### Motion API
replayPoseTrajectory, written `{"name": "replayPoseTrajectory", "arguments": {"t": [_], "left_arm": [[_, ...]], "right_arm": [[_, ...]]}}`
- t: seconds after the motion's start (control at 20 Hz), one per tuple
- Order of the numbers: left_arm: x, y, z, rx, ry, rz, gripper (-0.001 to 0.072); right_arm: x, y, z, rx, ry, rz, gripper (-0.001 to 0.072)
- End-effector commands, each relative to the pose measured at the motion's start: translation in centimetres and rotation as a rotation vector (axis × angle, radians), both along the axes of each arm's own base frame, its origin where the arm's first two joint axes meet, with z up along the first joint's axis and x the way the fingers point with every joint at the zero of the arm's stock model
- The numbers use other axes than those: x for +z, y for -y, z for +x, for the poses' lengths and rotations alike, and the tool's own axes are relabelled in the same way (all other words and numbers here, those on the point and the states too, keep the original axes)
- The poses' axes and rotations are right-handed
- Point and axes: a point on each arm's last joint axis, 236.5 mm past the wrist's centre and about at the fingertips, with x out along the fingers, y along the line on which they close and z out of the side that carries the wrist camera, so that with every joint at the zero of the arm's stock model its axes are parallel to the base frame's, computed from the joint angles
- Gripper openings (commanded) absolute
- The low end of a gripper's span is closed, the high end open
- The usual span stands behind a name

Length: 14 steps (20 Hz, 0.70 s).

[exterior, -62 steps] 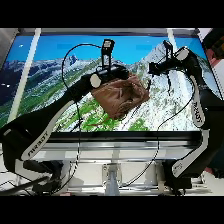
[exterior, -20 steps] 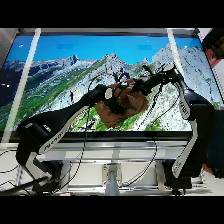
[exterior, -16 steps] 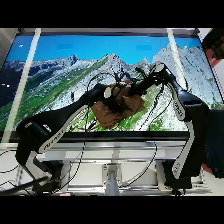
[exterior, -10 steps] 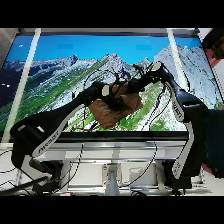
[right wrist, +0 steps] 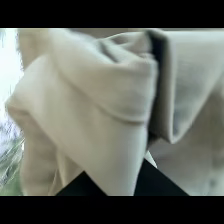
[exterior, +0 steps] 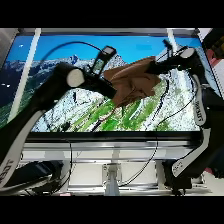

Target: Fold the clothes and pants, and hang the long-sleeved shirts on hangers.

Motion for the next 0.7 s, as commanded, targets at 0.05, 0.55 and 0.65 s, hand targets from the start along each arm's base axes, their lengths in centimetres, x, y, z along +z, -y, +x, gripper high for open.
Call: {"name": "replayPoseTrajectory", "arguments": {"t": [0.05, 0.55, 0.65], "left_arm": [[8.5, -4.7, -0.9, 0.070, 0.182, -0.077, 0.0029], [11.1, -7.3, -0.9, 0.133, 0.230, -0.112, 0.0029], [10.8, -7.2, -0.7, 0.135, 0.222, -0.110, 0.0029]], "right_arm": [[6.3, 11.3, -1.8, -0.208, 0.066, -0.039, 0.0012], [9.4, 30.9, -14.2, -0.642, -0.063, -0.042, 0.0013], [9.4, 31.5, -14.7, -0.657, -0.064, -0.038, 0.0012]]}}
